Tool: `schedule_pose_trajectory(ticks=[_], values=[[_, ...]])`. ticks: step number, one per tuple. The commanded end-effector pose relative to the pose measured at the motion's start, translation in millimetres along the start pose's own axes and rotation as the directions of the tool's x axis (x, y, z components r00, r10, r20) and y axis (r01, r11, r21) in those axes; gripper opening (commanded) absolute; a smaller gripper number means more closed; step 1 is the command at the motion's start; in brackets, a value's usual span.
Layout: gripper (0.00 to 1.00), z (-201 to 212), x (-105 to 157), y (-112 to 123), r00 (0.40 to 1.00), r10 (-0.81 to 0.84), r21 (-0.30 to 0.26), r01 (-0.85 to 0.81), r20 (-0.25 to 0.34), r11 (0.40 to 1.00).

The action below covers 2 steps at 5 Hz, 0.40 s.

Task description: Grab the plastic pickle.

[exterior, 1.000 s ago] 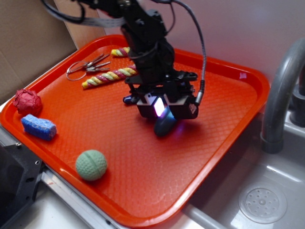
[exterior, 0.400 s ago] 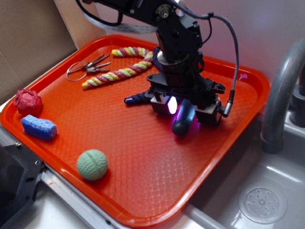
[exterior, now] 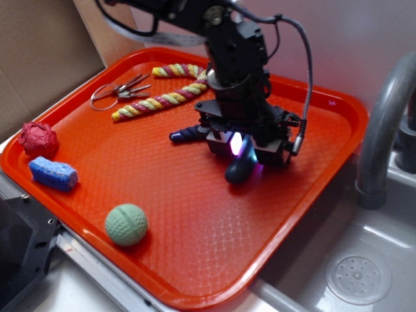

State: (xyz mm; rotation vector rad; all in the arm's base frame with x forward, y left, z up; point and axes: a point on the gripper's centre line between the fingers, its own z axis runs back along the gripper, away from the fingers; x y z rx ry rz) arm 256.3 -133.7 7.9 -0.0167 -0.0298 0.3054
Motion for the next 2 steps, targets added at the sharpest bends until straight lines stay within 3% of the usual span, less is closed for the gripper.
schedule_pose_trajectory(ticks=[1, 2], values=[[0.0, 73.4, -8.8, 56.6, 0.992, 0.024, 0.18, -0.047, 0.126, 0.983], [0.0, 120.3, -7.3, 92.6, 0.979, -0.06, 0.064, 0.048, 0.197, 0.997]])
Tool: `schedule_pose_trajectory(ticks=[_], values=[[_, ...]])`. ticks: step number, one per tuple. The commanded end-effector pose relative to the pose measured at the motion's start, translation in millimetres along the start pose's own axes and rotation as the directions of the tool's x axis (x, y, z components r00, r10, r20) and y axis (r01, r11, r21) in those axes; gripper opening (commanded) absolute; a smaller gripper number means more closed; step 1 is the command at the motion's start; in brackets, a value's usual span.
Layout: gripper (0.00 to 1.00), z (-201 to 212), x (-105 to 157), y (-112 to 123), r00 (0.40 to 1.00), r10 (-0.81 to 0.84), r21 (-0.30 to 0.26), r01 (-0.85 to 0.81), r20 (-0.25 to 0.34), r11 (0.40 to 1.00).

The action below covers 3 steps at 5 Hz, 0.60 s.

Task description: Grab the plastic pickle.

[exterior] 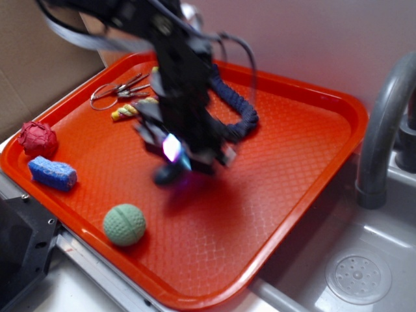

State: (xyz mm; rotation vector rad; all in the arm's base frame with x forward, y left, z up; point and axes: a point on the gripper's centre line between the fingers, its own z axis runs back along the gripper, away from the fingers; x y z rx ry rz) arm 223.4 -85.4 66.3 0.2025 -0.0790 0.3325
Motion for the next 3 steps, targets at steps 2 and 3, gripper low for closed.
schedule_pose_trajectory(ticks=[2, 3], values=[[0.0, 133.2, 51.7, 103.3, 0.987, -0.039, -0.276, 0.081, 0.154, 0.958], [0.0, 148.0, 66.3, 97.8, 0.993, -0.073, -0.283, 0.097, 0.094, 0.954]])
